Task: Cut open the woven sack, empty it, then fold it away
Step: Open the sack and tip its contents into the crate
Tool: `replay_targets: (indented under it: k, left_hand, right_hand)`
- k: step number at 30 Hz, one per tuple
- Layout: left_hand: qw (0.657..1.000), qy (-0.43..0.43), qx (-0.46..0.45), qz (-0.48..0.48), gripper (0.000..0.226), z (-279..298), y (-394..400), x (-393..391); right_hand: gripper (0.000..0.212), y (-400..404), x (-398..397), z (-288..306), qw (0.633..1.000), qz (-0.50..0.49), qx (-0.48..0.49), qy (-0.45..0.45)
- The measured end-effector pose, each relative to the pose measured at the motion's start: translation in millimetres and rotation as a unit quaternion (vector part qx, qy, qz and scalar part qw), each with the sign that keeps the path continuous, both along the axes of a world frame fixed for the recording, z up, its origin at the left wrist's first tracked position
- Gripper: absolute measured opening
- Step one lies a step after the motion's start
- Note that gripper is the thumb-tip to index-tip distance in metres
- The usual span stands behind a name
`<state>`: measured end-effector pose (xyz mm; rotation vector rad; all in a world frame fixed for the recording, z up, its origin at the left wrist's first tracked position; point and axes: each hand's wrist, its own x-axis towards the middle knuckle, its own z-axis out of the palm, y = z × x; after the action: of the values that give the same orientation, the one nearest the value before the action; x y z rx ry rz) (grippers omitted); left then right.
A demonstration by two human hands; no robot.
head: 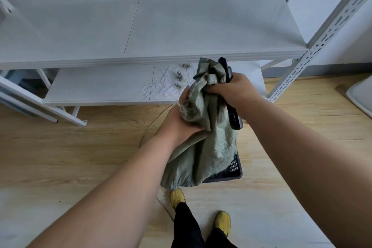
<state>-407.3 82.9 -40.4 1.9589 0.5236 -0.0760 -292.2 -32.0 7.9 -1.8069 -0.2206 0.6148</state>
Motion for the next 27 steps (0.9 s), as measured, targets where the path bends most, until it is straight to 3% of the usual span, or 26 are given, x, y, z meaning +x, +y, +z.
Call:
replay_targets:
  k: [2,5,7,9,12,14,19,24,27]
  left_hand:
    - [0.999,-0.011,-0.030,0.030,0.072,6.2,0.4,6.8]
    - [0.996,-0.031,-0.035,0.079,0.043,18.8,4.0,13.3]
    - [0.993,-0.031,-0.057,0.100,0.028,23.3,4.5,17.1]
    - [0.982,-0.014,-0.093,0.165,0.022,26.5,5.8,16.8]
    - [0.954,-0.038,-0.138,0.264,0.037,21.9,17.9,17.2]
    - [0.933,-0.026,-0.182,0.310,0.042,25.6,24.4,17.0]
    - [0.932,0.016,-0.243,0.270,0.026,32.2,18.6,31.7]
    - [0.948,-0.061,-0.245,0.196,0.062,38.3,29.3,31.6]
    - [0.969,-0.055,-0.133,0.200,0.070,24.1,34.8,11.2]
  right_hand:
    - [0.015,8.9,-0.6,12.6,0.999,0.033,0.017,0.004]
    - [0.012,19.5,2.2,27.7,0.996,0.064,0.051,0.026]
    - [0.021,21.0,3.2,30.9,0.990,0.070,0.099,0.069]
    - [0.036,18.7,2.0,26.2,0.991,0.065,0.103,0.053]
    - [0.066,6.5,-5.0,4.0,0.999,0.029,0.016,-0.015]
    - [0.071,-0.1,-19.8,-17.0,0.998,0.043,-0.032,-0.014]
    - [0.054,16.1,-50.5,-40.8,0.996,0.034,-0.071,-0.048]
    - [0.027,28.8,-36.2,-36.3,0.995,0.000,-0.066,-0.072]
    - [0.033,28.3,-25.0,-36.2,0.996,-0.009,-0.067,-0.051]
